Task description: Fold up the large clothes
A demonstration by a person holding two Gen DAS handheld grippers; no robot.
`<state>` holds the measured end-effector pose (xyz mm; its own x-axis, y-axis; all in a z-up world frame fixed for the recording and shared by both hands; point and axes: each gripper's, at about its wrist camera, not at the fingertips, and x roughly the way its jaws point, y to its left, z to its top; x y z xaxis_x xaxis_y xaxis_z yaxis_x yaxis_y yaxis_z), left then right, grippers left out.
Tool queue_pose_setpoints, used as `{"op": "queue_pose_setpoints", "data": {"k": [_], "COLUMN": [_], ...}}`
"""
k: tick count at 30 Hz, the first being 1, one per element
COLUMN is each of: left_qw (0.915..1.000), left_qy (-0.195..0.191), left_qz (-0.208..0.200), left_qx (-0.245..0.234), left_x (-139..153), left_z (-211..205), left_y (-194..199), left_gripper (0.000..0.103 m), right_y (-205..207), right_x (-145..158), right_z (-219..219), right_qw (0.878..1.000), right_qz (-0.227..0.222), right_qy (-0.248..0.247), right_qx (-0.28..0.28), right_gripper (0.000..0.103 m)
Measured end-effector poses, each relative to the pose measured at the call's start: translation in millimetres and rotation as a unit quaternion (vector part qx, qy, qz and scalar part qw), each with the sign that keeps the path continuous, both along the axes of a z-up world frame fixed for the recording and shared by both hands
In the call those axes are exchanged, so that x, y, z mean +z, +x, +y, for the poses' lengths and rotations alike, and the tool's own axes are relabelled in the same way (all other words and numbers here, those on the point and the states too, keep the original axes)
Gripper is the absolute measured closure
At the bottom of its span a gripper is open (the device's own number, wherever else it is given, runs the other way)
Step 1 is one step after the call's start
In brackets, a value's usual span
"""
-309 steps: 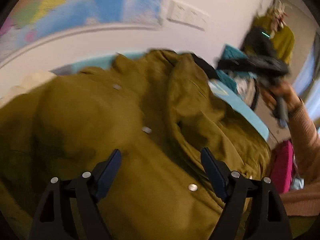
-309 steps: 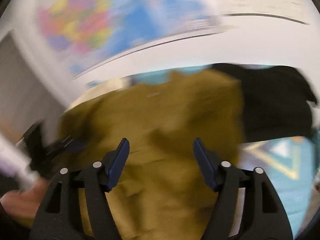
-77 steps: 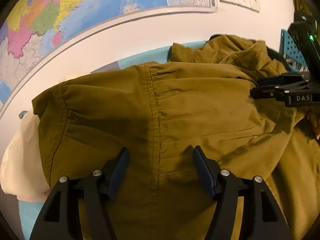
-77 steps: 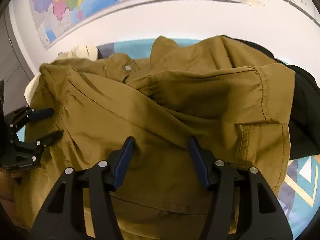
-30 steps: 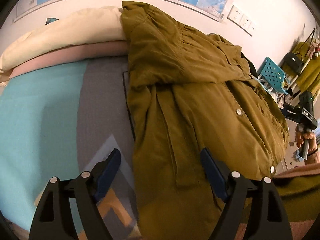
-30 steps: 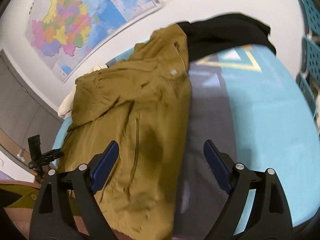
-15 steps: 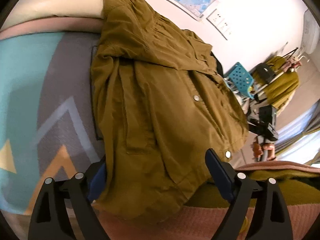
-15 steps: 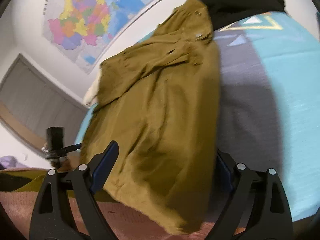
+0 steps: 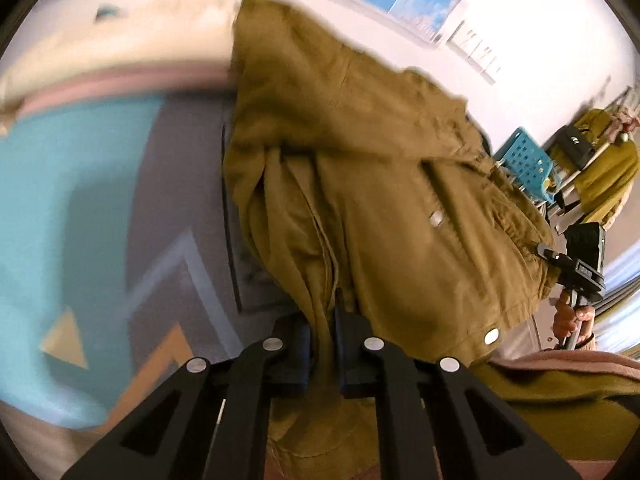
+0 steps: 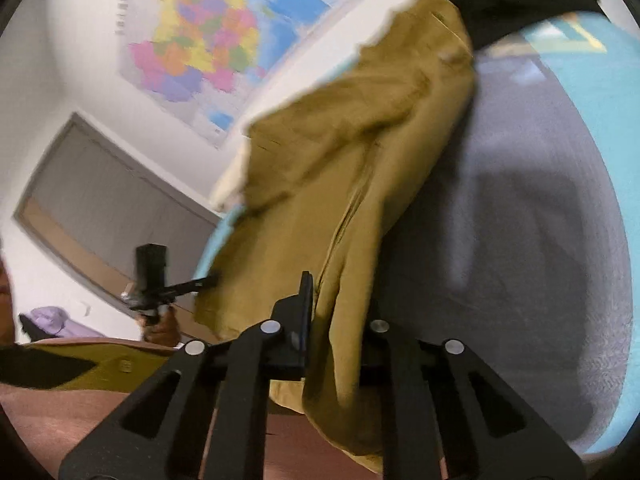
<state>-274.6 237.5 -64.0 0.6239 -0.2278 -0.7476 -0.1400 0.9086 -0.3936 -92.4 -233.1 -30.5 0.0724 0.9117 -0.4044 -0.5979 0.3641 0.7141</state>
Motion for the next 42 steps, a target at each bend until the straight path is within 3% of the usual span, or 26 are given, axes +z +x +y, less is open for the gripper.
{"op": "queue_pose_setpoints", "data": {"k": [4, 6, 7, 12, 14, 16, 18, 19, 22, 23, 24, 26, 27, 28, 29, 37, 42], "left_qw": [0.9982, 0.9972, 0.9972, 0.9998, 0.9997, 0.9993, 0.9986, 0.9986, 0.9983, 0.9978, 0.9971, 0.9968, 0.997, 0.997, 0.9972, 0.9984, 0.9969], "left_qy": [0.011, 0.014, 0.02, -0.017, -0.01, -0.016, -0.037, -0.039, -0.026, -0.029, -0.031, -0.022, -0.019, -0.022, -0.032, -0.035, -0.041], "left_qz": [-0.058, -0.072, -0.071, -0.003, 0.024, 0.034, 0.035, 0.032, 0.03, 0.028, 0.025, 0.027, 0.029, 0.034, 0.038, -0.042, -0.067], "left_qx": [0.014, 0.012, 0.014, -0.007, -0.002, -0.002, -0.01, -0.016, -0.044, -0.054, -0.065, -0.072, -0.07, -0.066, -0.056, -0.011, -0.01], "left_x": [44, 54, 54, 6, -14, -24, -29, -28, -28, -27, -30, -31, -31, -33, -32, 22, 49], "left_z": [13, 18, 19, 27, 25, 27, 32, 31, 25, 22, 20, 8, 5, 5, 7, 22, 34], "left_y": [-14, -20, -21, -12, -10, -9, -9, -9, -20, -22, -23, -20, -18, -15, -12, -15, 1], "left_gripper": [0.096, 0.096, 0.096, 0.095, 0.093, 0.085, 0.07, 0.069, 0.053, 0.044, 0.039, 0.044, 0.075, 0.089, 0.094, 0.097, 0.096], "right_y": [-23, -40, -41, -33, -32, -31, -33, -35, -41, -43, -45, -52, -54, -55, -55, -39, -17], "right_x": [55, 77, 77, 28, 6, -9, -19, -25, -37, -40, -41, -38, -34, -28, -19, 49, 78], "right_z": [-12, -16, -17, -12, -11, -13, -12, -13, -11, -10, -9, -5, -2, -1, 0, -13, -12], "right_qw": [0.996, 0.992, 0.992, 0.999, 0.999, 0.999, 0.998, 0.998, 0.996, 0.996, 0.995, 0.995, 0.996, 0.996, 0.997, 0.997, 0.994], "right_qz": [-0.055, -0.1, -0.1, -0.026, 0.006, 0.022, 0.041, 0.05, 0.065, 0.067, 0.071, 0.061, 0.055, 0.048, 0.036, -0.036, -0.058], "right_qy": [0.073, 0.068, 0.066, 0.006, -0.009, -0.027, -0.022, -0.024, -0.036, -0.036, -0.03, -0.019, -0.01, -0.001, 0.009, 0.065, 0.091], "right_qx": [0.011, 0.022, 0.027, 0.032, 0.036, 0.025, 0.035, 0.038, 0.052, 0.054, 0.06, 0.071, 0.072, 0.072, 0.067, 0.021, 0.003], "right_gripper": [0.098, 0.098, 0.098, 0.09, 0.089, 0.073, 0.063, 0.05, 0.049, 0.049, 0.054, 0.073, 0.085, 0.092, 0.093, 0.096, 0.096]}}
